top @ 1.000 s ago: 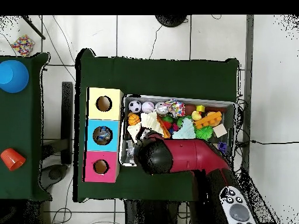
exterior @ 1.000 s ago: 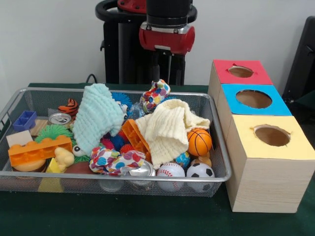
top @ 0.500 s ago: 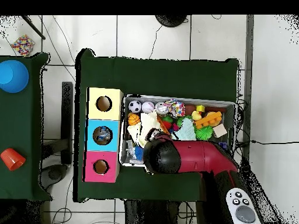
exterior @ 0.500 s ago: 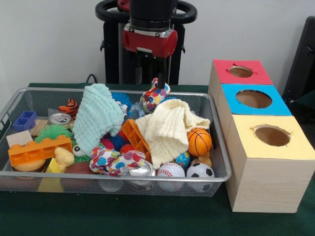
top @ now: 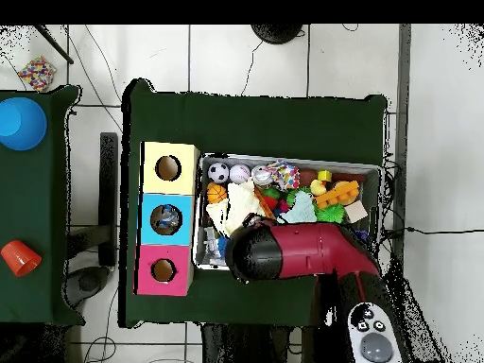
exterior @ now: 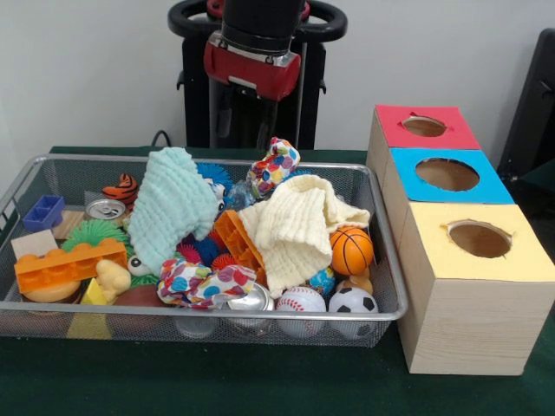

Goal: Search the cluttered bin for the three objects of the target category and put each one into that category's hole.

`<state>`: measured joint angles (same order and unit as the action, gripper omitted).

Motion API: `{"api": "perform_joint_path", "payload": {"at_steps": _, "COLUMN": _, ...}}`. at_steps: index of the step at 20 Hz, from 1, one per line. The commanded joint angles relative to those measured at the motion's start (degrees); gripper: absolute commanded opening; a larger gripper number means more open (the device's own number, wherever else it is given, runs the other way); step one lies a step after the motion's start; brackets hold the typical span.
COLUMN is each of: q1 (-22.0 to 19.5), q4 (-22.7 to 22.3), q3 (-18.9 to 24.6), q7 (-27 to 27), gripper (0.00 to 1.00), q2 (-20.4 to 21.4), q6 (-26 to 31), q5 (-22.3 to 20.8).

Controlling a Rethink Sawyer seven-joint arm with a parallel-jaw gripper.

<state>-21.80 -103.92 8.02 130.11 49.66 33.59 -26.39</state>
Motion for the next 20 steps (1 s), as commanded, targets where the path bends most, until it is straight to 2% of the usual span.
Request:
{"api": "perform_joint_path", "payload": {"at_steps": 1, "q1": 3.5, "q4": 7.1, "q3": -3.2, "q7": -1.1, "gripper": 1.0, "q2": -2.2, "q6": 7.5, "q5": -6.2}}
{"api": "perform_joint_path", "payload": {"at_steps": 6, "q1": 8.4, "q4": 10.2, "q3": -5.7, "q7": 1.4, "gripper": 1.0, "q2": -4.1, "q6": 10.2, "q5": -9.1}}
{"api": "perform_joint_path", "payload": {"at_steps": 20, "q1": 11.3, "q4": 14.2, "q3": -8.9, "q7": -2.2, "gripper": 1.0, "q2": -9.9, "q6": 8.3, "q5": -14.6}}
